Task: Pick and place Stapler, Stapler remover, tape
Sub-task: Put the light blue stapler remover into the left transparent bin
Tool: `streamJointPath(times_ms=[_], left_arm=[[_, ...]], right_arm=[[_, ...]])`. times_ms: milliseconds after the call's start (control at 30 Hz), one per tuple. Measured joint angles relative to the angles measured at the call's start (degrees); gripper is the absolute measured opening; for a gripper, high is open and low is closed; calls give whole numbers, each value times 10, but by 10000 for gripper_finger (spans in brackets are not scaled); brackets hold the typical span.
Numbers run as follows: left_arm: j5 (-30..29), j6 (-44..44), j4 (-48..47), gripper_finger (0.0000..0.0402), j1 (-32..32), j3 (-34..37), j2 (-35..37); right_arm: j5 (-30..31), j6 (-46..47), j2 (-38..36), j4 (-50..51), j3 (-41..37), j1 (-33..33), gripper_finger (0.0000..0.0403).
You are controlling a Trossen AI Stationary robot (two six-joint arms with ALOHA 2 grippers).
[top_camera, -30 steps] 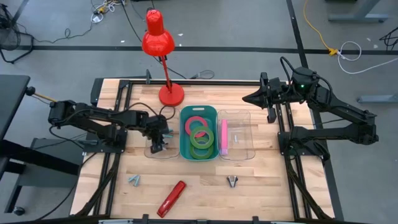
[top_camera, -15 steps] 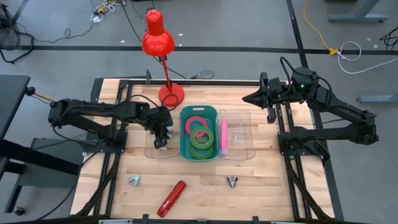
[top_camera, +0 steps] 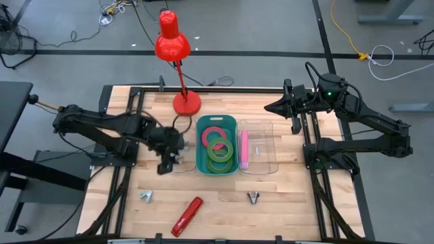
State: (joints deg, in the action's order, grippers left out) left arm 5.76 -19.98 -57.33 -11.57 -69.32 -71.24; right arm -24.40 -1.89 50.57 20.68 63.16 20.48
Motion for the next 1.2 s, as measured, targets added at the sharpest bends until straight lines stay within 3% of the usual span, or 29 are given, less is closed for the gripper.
streamJointPath(times_ms=[200, 600, 1000, 1200], left_arm=[[25, -68, -10, 169, -101, 3, 0], [-35, -275, -27, 169, -245, 3, 0], [-58, -385, -127, 170, -290, 4, -38], [-46, -494, -174, 192, -283, 4, -58]], right_arm=[[0, 1, 0, 0, 0, 0, 4], [0, -1, 0, 0, 0, 0, 4], [0, -1, 0, 0, 0, 0, 4], [0, -1, 7, -1, 0, 0, 4]])
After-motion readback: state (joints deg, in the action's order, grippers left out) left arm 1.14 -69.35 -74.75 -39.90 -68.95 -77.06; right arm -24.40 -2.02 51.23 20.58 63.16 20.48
